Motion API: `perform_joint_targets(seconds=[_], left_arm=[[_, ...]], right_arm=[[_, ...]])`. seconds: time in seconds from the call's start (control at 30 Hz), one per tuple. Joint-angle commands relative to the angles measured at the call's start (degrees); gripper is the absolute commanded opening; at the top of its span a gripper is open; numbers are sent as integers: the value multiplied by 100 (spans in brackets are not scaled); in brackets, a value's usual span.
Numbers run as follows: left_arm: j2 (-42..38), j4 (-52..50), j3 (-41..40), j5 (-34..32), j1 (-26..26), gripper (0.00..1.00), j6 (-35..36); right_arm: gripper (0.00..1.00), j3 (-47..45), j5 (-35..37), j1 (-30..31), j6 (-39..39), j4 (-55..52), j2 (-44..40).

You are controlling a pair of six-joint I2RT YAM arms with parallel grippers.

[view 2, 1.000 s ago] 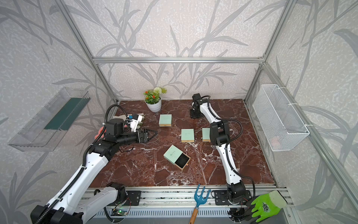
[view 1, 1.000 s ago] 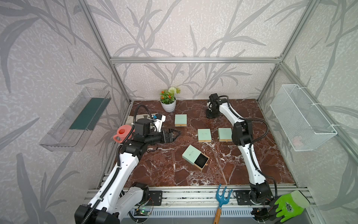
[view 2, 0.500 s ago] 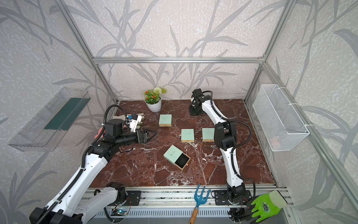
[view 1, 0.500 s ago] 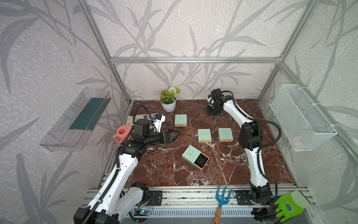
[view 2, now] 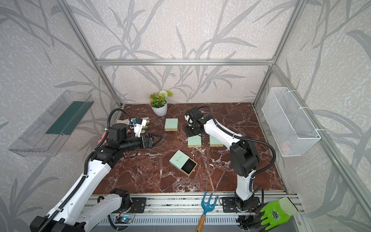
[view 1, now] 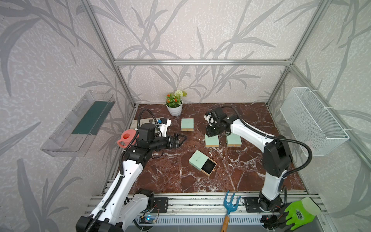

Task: Take out the earrings from the drawer-style jewelry box
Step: Place the earring at the center of the board.

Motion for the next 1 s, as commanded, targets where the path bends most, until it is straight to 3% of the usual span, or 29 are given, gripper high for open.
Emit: perform_joint_targets(seconds=[0.0,0.23,0.4,0.7,0.97], left_arm=[[18,-213,33,-222,-205,99,-12],[-433,-668,-103,-436,-220,99,-31],[-702,-259,-567,-515,-223,99,-208],[-316,-569,-388,-230,-180,99,233],[-315,-506,-437,-167,-88,99,202]], right_arm=[[5,-322,33,289,221,417,-173],[5,-466,191,481,315,641,282],[5,-269,236,508,312,648,767],[5,22,357,582,341,593,1267],[5,358,461,578,299,398,1504]])
